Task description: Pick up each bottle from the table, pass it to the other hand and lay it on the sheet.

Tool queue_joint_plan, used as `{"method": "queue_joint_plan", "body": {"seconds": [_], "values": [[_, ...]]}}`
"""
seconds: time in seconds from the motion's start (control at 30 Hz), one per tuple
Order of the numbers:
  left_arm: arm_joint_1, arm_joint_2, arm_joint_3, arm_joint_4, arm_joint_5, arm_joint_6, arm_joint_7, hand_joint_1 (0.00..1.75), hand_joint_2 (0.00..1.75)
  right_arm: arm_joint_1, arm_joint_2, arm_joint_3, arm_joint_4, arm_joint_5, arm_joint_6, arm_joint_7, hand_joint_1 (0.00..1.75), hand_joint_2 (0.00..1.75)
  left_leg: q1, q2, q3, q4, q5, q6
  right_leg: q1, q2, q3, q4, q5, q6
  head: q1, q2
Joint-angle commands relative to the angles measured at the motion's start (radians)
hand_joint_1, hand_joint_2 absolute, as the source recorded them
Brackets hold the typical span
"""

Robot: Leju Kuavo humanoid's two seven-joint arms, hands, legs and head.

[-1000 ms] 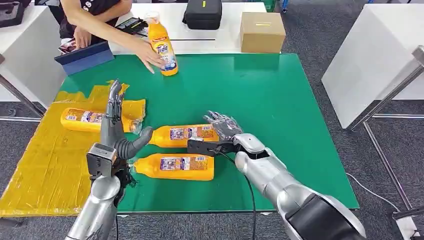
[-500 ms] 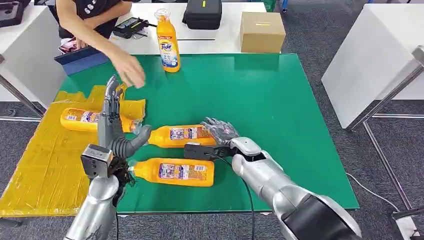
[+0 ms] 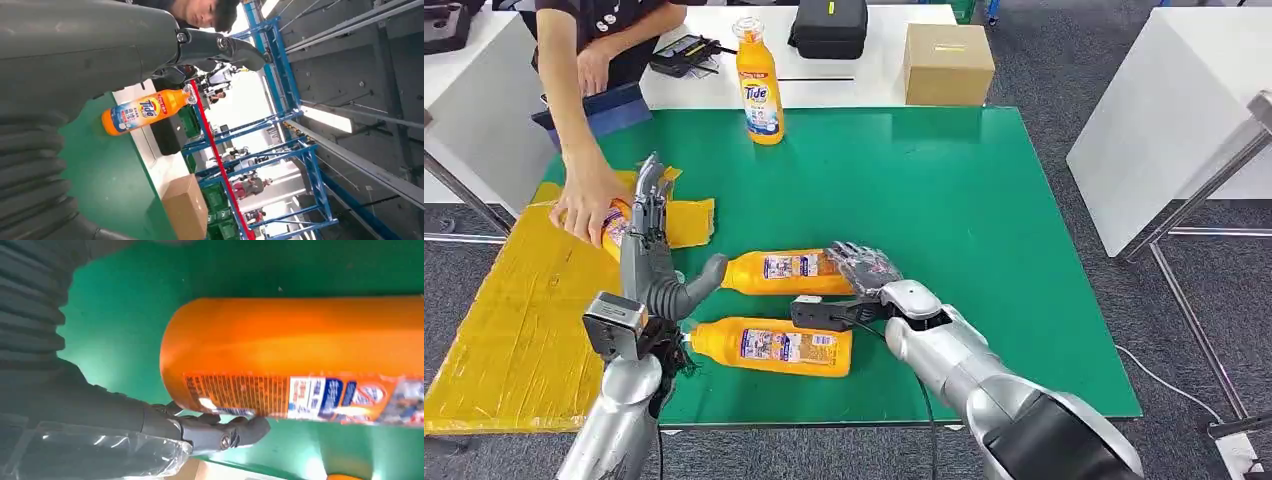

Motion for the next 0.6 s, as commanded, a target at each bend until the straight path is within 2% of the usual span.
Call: {"method": "queue_joint_plan", "body": {"seconds": [0.03,0.07,0.2,0.6], "values": [[-0.003,0.011,-0.015,0.007,0.007,-0.002,0.017,0.00,1.75,-0.007,0.002,0.091,0.066,0.059,0.002,0.032,1.45,1.75,0.000,-0.001,0.006,-0.001,-0.002,-0.002,0.000,-0.003,0.006,-0.001,-0.003,-0.001,0.000,0.000],[-0.003,0.011,-0.015,0.007,0.007,-0.002,0.017,0.00,1.75,-0.007,0.002,0.091,0.066,0.059,0.002,0.032,1.45,1.75,0.000,-0.001,0.004,-0.001,-0.001,-0.001,0.000,-0.002,0.004,-0.001,-0.002,0.000,0.000,0.000],[-0.002,0.011,-0.016,0.005,0.008,-0.004,0.023,0.00,1.75,0.000,0.002,0.110,0.063,0.085,0.006,0.047,1.64,1.75,0.000,-0.002,0.006,-0.001,-0.001,-0.002,0.000,-0.003,0.006,-0.001,-0.002,0.000,0.000,0.000],[-0.005,0.003,-0.021,0.035,0.007,-0.002,0.028,0.00,1.75,0.023,-0.008,0.136,0.062,0.116,0.034,0.062,1.62,1.75,0.000,-0.002,0.009,-0.002,-0.001,-0.001,0.000,-0.003,0.008,-0.002,-0.001,0.000,0.000,0.000]]}}
